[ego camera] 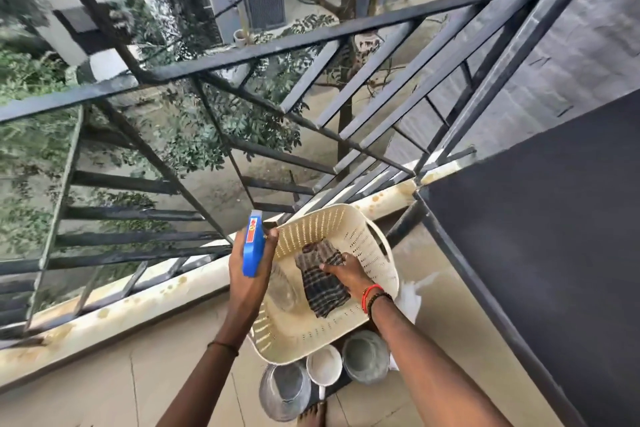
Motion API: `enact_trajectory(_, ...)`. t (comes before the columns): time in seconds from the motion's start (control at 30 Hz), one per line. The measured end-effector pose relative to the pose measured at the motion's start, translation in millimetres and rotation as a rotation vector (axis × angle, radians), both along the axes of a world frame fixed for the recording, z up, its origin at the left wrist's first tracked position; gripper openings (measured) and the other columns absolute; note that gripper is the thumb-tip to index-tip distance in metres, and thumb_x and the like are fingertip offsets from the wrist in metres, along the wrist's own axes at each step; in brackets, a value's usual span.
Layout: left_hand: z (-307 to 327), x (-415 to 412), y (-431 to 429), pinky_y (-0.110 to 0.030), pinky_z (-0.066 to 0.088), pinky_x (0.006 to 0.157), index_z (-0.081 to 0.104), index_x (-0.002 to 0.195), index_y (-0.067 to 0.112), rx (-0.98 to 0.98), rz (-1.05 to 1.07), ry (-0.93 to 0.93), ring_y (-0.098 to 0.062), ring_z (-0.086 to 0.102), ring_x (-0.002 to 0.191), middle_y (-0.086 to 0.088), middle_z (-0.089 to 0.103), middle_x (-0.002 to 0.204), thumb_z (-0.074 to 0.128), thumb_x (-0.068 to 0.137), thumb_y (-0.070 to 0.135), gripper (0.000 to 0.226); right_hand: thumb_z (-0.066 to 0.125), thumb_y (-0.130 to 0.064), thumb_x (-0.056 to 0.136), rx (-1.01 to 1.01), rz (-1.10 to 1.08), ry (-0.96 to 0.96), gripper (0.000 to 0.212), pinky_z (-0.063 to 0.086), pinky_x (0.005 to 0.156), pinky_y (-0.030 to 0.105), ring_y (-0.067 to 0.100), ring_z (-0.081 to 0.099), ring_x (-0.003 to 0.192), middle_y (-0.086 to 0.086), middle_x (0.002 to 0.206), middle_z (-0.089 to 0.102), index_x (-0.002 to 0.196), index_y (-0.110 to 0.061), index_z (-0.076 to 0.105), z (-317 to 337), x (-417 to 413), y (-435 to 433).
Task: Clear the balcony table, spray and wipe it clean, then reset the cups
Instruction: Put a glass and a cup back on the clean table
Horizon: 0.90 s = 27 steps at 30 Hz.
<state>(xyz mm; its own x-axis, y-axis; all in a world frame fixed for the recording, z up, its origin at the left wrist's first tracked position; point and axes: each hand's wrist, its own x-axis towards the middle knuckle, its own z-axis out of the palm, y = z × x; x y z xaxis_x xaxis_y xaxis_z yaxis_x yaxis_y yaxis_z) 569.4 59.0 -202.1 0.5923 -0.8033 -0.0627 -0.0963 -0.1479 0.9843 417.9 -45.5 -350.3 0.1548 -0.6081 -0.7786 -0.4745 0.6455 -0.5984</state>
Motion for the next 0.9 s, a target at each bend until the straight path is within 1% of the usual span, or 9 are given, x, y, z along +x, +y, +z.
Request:
enact_trajectory(0.13,-5.6,-0.2,3.7,-0.016,0.044,0.069,0.057,0.097,0.017,0.000,-0.043,-0.058,-0.012,0.055,0.077,-0.008,0.057,0.089,0.068,0.088,0.029,0.018,0.078,-0.017,0.075,-0.013,0.035,0.042,0.054,0.047,0.098,0.039,0.027,0.057,0.110,0.010,0.118,0.061,0.121,-0.003,0.053,1.9,2.0,1.7)
enact_trajectory(0.23,-12.7,-1.3,7.6,-0.034,0.051,0.079,0.058,0.110,0.024,0.034,-0.066,-0.103,-0.022,0.061,0.092,0.004,0.059,0.100,0.068,0.083,0.044,0.035,0.077,-0.018,0.075,-0.109,0.106,0.145,0.051,0.048,0.096,0.038,0.028,0.059,0.109,0.014,0.118,0.063,0.119,-0.002,0.055,0.8,2.7,1.7)
enact_trajectory(0.3,-13.4,-4.6,9.3,-0.036,0.050,0.080,0.056,0.113,0.023,0.047,-0.090,-0.164,-0.021,0.059,0.095,0.004,0.057,0.101,0.066,0.082,0.048,0.041,0.075,-0.019,0.078,-0.176,0.164,0.227,0.045,0.048,0.091,0.034,0.029,0.059,0.109,0.016,0.116,0.063,0.115,0.000,0.057,3.3,2.0,2.2)
enact_trajectory(0.43,-3.7,-17.5,11.2,-0.010,0.039,0.075,0.054,0.106,0.001,0.043,-0.105,-0.249,0.001,0.052,0.085,0.006,0.052,0.091,0.074,0.083,0.021,0.036,0.067,-0.012,0.084,-0.278,0.230,0.324,0.021,0.044,0.074,0.028,0.028,0.061,0.101,0.017,0.102,0.066,0.098,0.002,0.061,14.8,-2.0,2.9)
enact_trajectory(0.5,-2.2,-23.3,14.8,-0.002,0.036,0.075,0.054,0.106,0.000,0.047,-0.094,-0.269,0.011,0.051,0.087,0.009,0.052,0.092,0.074,0.082,0.011,0.033,0.058,-0.003,0.084,-0.314,0.245,0.368,0.005,0.045,0.075,0.032,0.028,0.059,0.095,0.016,0.091,0.064,0.085,0.002,0.059,22.3,-3.1,4.5)
enact_trajectory(0.57,0.1,-28.1,18.9,0.000,0.036,0.076,0.054,0.111,0.007,0.034,-0.074,-0.244,0.016,0.050,0.092,0.012,0.054,0.098,0.073,0.082,0.010,0.034,0.052,-0.001,0.082,-0.346,0.226,0.374,0.016,0.045,0.082,0.036,0.033,0.057,0.100,0.023,0.102,0.062,0.094,0.007,0.059,28.2,-4.3,6.2)
enact_trajectory(0.7,-0.5,-32.5,27.9,-0.007,0.041,0.074,0.053,0.110,0.013,0.020,-0.063,-0.223,0.007,0.054,0.089,0.018,0.055,0.097,0.073,0.083,0.015,0.033,0.053,-0.004,0.086,-0.404,0.240,0.340,0.032,0.043,0.096,0.038,0.036,0.052,0.116,0.025,0.122,0.057,0.115,0.008,0.056,49.4,-9.0,9.7)
enact_trajectory(0.8,0.2,-35.5,35.5,-0.005,0.040,0.077,0.052,0.114,0.016,0.022,-0.057,-0.193,0.009,0.053,0.094,0.029,0.055,0.100,0.072,0.084,0.016,0.036,0.052,-0.001,0.088,-0.415,0.221,0.290,0.028,0.045,0.095,0.036,0.034,0.054,0.114,0.021,0.121,0.060,0.115,0.005,0.057,67.8,-16.6,15.3)
enact_trajectory(0.9,1.5,-36.7,35.5,-0.001,0.038,0.080,0.049,0.117,0.019,0.033,-0.036,-0.185,0.016,0.050,0.098,0.024,0.052,0.106,0.074,0.082,0.016,0.043,0.052,-0.001,0.088,-0.440,0.191,0.228,0.027,0.046,0.096,0.037,0.031,0.057,0.111,0.018,0.118,0.062,0.114,0.000,0.059,79.3,-19.5,21.3)
